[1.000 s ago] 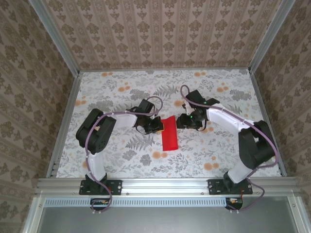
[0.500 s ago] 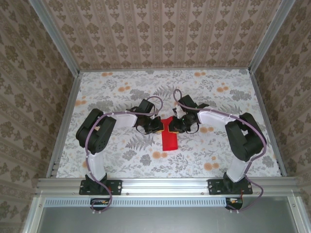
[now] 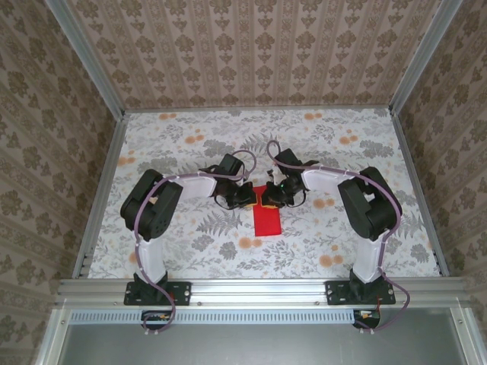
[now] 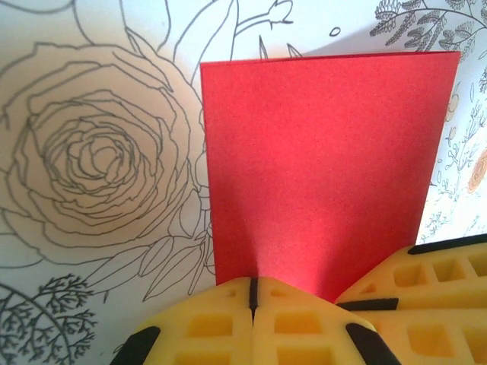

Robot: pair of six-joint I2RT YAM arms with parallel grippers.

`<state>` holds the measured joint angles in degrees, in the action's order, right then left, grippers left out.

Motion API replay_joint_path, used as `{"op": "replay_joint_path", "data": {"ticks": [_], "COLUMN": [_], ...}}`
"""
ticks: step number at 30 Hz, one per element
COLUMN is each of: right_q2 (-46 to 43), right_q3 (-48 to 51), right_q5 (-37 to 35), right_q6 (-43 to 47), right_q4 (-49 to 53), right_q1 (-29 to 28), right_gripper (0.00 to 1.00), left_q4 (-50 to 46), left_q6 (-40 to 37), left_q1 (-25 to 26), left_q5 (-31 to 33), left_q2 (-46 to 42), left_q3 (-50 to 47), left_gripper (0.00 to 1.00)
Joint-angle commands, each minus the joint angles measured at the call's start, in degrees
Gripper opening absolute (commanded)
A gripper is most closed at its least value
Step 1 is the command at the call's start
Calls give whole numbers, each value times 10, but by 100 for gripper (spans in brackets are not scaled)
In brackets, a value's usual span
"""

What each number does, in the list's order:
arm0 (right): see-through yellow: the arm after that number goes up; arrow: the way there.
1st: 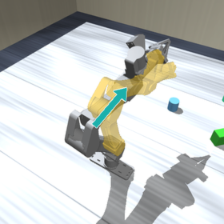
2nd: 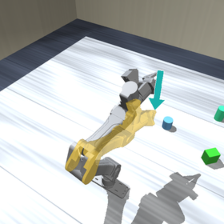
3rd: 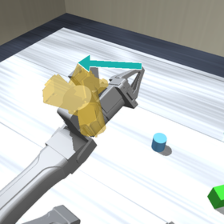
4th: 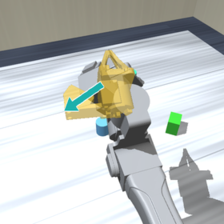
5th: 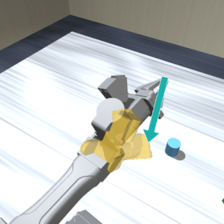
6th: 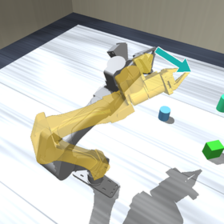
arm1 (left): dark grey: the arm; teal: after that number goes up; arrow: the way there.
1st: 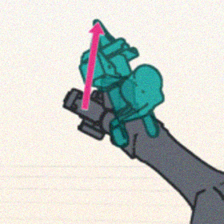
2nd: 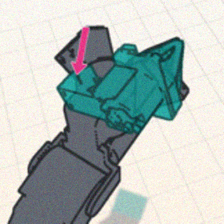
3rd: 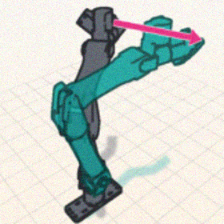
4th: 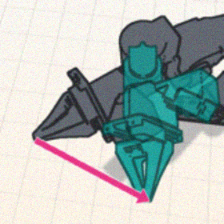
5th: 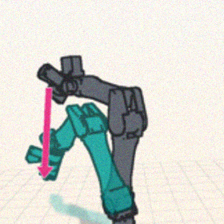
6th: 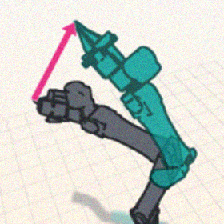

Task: Fold a paper plane with a square sheet of paper (pick it up from the middle)
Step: Fold the square sheet of paper in half at the center of the table.

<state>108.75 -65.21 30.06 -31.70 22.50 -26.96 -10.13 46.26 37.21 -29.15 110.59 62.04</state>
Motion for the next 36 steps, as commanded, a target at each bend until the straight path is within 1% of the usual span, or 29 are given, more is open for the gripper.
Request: {"op": "replay_joint_path", "data": {"ticks": [1,4,11,15,19,21,24,28,32,36], "right_q2": [10,-2,-30,-66,-105,-95,-54,-18,8,27], "right_q3": [3,29,91,97,87,75,45,21,20,35], "right_q5": [-18,-22,-32,-36,-16,-8,6,9,5,-17], "right_q6": [3,15,19,19,5,-1,-16,-20,-12,-9], "right_q4": [16,4,-27,-28,-65,-76,-83,-98,-95,-97], "right_q1": [12,26,63,78,75,71,59,42,46,67], "right_gripper": [13,12,12,12,12,12,11,10,9,9], "left_q4": [-122,-122,-104,-101,-104,-103,-104,-110,-116,-117], "left_q6": [-13,-13,-11,-13,-18,-17,-19,-20,-21,-18], "left_q1": [2,2,1,1,1,1,1,0,1,1], "left_q5": [99,107,110,114,114,115,118,123,125,127], "left_q2": [55,56,59,57,60,60,60,59,58,60], "left_q3": [-32,-37,-55,-61,-57,-58,-59,-55,-54,-57], "left_gripper": [0,0,0,0,0,0,0,0,0,0]}}
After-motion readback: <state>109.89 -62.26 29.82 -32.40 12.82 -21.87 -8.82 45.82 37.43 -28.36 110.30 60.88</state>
